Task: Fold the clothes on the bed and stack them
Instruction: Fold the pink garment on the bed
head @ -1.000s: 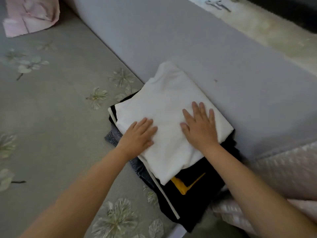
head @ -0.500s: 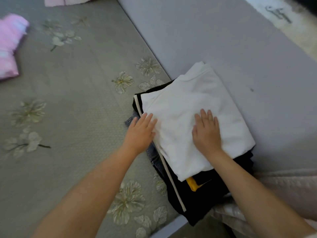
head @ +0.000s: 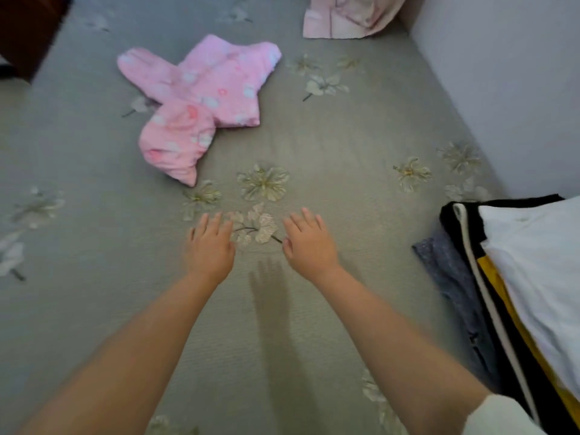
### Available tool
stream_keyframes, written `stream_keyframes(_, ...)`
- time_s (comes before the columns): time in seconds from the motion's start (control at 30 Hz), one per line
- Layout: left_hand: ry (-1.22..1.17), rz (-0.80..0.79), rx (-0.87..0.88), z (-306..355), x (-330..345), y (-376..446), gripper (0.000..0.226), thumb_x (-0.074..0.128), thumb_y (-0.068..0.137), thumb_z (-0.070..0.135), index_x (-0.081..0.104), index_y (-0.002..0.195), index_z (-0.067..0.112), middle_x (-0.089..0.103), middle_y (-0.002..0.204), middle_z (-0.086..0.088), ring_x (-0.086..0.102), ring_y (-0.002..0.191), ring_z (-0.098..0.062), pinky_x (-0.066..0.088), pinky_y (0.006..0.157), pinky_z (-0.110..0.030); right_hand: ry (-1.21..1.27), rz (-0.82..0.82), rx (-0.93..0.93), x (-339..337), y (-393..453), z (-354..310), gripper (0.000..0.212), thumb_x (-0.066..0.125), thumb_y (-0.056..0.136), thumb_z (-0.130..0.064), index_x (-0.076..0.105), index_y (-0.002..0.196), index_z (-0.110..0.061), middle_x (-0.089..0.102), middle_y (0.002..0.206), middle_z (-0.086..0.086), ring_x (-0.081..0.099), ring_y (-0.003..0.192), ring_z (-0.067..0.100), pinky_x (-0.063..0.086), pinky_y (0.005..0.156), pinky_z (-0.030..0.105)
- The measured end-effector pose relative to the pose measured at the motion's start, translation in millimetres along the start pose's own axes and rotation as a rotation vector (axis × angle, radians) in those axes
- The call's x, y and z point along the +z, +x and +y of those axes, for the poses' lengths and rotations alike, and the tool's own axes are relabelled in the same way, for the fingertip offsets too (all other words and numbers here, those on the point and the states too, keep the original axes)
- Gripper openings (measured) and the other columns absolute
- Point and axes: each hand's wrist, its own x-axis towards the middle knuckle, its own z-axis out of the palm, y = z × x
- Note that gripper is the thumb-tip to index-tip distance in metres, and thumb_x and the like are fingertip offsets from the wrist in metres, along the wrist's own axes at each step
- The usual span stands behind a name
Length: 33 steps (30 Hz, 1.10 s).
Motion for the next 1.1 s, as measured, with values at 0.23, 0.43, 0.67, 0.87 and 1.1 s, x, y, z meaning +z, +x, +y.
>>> stream_keyframes(0.23, -0.04, -0.025, -0.154, -168, 43, 20, 0.044, 0.041, 0.094, 0.022, 0.038, 0.137, 0.01, 0.035, 0.145, -0.012, 0.023, 0.137, -0.028, 0.023, 0.107, -0.036, -0.058, -0.14, -0.051, 68, 81, -91, 0.046, 0.034, 0.097, -0.024, 0.032, 0.139, -0.008, 0.04, 0.142, 0.007, 0.023, 0.137, 0.023, 0.017, 0.111, 0.035)
stream_keyframes(0.43, -0.15, -0.093, -0.237, -229, 121, 58, 0.055, 0.032, 0.098, 0.03, 0.016, 0.144, 0.005, 0.015, 0.153, -0.011, 0.009, 0.142, -0.023, 0.011, 0.113, -0.033, -0.088, -0.206, -0.102, 132, 161, -121, 0.044, 0.039, 0.096, -0.027, 0.039, 0.134, -0.007, 0.045, 0.137, 0.007, 0.033, 0.13, 0.021, 0.026, 0.102, 0.031)
stream_keyframes(0.67, -0.277, 0.051, -0.246, -250, 167, 83, 0.076, 0.013, 0.083, 0.048, 0.03, 0.14, 0.002, 0.026, 0.149, -0.013, 0.02, 0.14, -0.024, 0.01, 0.112, -0.038, 0.187, -0.028, 0.04, 181, 267, -134, 0.058, 0.057, 0.088, -0.02, 0.032, 0.136, 0.002, 0.038, 0.139, 0.02, 0.035, 0.128, 0.029, 0.022, 0.102, 0.026)
stream_keyframes(0.87, -0.286, 0.137, -0.216, -252, 165, 84, 0.063, 0.031, 0.081, 0.035, 0.056, 0.117, -0.01, 0.055, 0.124, -0.025, 0.053, 0.115, -0.04, 0.036, 0.094, -0.055, 0.096, 0.053, 0.122, 201, 334, -148, 0.052, 0.053, 0.089, -0.018, 0.037, 0.139, -0.015, 0.018, 0.152, 0.01, 0.019, 0.138, 0.024, 0.015, 0.106, 0.025)
stream_keyframes(1.1, -0.28, 0.132, -0.185, -252, 161, 82, 0.063, 0.033, 0.084, 0.035, 0.058, 0.11, -0.015, 0.057, 0.116, -0.031, 0.056, 0.105, -0.048, 0.038, 0.086, -0.062, -0.003, -0.135, -0.111, 178, 273, -115, 0.037, 0.037, 0.092, -0.019, 0.06, 0.106, 0.006, 0.056, 0.117, 0.025, 0.047, 0.116, 0.033, 0.028, 0.093, 0.035)
